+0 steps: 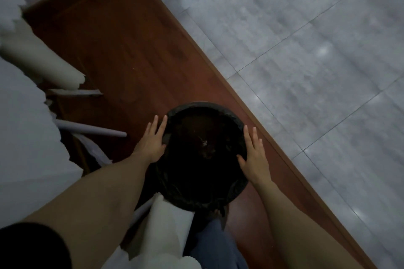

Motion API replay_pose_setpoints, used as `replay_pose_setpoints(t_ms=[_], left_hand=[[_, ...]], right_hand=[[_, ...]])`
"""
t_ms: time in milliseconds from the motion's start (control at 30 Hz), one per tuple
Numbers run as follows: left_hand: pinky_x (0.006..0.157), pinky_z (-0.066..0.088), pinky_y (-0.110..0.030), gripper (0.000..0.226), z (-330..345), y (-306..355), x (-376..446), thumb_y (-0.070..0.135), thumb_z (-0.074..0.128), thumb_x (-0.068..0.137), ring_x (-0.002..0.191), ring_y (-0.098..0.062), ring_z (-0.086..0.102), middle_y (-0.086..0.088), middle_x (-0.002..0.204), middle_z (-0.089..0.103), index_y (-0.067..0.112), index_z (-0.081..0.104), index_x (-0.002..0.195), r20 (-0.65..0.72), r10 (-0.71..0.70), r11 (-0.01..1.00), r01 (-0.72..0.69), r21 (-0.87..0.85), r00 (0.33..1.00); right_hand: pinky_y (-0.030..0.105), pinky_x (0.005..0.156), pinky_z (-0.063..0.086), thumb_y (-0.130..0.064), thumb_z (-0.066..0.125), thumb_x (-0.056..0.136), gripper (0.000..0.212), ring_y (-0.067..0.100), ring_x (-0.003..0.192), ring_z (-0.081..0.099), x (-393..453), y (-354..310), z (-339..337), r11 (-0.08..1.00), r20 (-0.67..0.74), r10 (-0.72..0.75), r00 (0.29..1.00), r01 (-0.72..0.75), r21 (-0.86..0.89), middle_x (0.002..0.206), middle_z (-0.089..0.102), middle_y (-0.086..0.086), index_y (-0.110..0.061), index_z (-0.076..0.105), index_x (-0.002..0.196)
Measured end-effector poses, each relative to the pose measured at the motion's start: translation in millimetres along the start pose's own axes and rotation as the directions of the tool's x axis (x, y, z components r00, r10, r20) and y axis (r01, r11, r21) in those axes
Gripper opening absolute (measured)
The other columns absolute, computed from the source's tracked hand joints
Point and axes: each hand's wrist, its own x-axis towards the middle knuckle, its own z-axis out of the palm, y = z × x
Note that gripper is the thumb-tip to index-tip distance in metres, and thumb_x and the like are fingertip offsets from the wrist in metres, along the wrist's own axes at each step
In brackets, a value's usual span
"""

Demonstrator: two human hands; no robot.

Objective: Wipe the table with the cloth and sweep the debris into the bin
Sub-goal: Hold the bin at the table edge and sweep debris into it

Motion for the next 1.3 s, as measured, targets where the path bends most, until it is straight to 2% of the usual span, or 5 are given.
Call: replay_pose_setpoints(t_ms=[100, 167, 567, 1067, 1300], left_hand=[[0.083, 0.048, -0.038, 0.102, 5.8, 1.5, 0.1, 0.002, 0.055, 0.097, 0.147, -0.034, 0.021, 0.005, 0.162, -0.027, 0.041, -0.023, 0.150, -0.065, 0.015, 1.000, -0.016, -0.017, 0.998], [0.065, 0.041, -0.033, 0.110, 5.4, 0.9, 1.4, -0.008, 0.055, 0.093, 0.127, -0.038, 0.043, 0.006, 0.162, -0.025, 0.045, -0.025, 0.147, -0.083, 0.023, 1.000, -0.023, 0.003, 0.996], [0.069, 0.041, -0.038, 0.112, -93.2, 62.2, -25.0, -0.011, 0.055, 0.087, 0.110, -0.037, 0.048, 0.005, 0.163, -0.023, 0.043, -0.019, 0.151, -0.097, 0.160, 0.987, -0.159, 0.020, 0.982], [0.067, 0.039, -0.033, 0.107, -303.7, 115.3, -180.1, -0.012, 0.052, 0.085, 0.121, -0.033, 0.045, 0.010, 0.164, -0.017, 0.042, -0.010, 0.154, -0.378, 0.319, 0.941, -0.337, 0.018, 0.869], [0.117, 0.029, -0.044, 0.077, -335.0, 96.4, -275.4, 0.019, 0.052, 0.098, 0.150, -0.028, 0.016, 0.003, 0.166, -0.005, 0.029, 0.004, 0.158, -0.586, 0.287, 0.893, -0.433, -0.124, 0.758]], right_hand=[[0.020, 0.060, 0.050, 0.000, 0.056, 0.090, 0.101, 0.028, 0.103, 0.062, 1.9, 3.4, 6.9, 0.996, -0.004, -0.006, 1.000, 0.007, 0.087, 0.165, -0.004, -0.008, -0.052, -0.007, 0.150], [0.015, 0.043, 0.037, 0.004, 0.052, 0.090, 0.101, 0.021, 0.062, 0.058, 5.0, 5.4, 10.5, 0.991, 0.010, 0.023, 1.000, -0.024, 0.131, 0.165, 0.007, -0.005, -0.054, -0.005, 0.149], [0.016, 0.068, 0.037, 0.000, 0.045, 0.093, 0.084, 0.008, 0.082, 0.045, -28.8, -45.7, -88.1, 0.980, -0.201, 0.139, 0.970, -0.106, 0.166, 0.129, 0.050, 0.004, -0.046, 0.010, 0.154], [0.024, 0.085, 0.036, 0.002, 0.044, 0.088, 0.086, 0.006, 0.095, 0.047, -104.2, -206.3, -299.8, 0.981, -0.454, 0.030, 0.890, 0.062, 0.185, 0.110, 0.053, -0.006, -0.050, 0.016, 0.151], [0.030, 0.081, 0.038, 0.001, 0.045, 0.089, 0.082, 0.011, 0.091, 0.047, -134.2, -244.3, -330.6, 0.983, -0.519, 0.002, 0.855, 0.094, 0.159, 0.103, 0.051, 0.000, -0.044, 0.019, 0.153]])
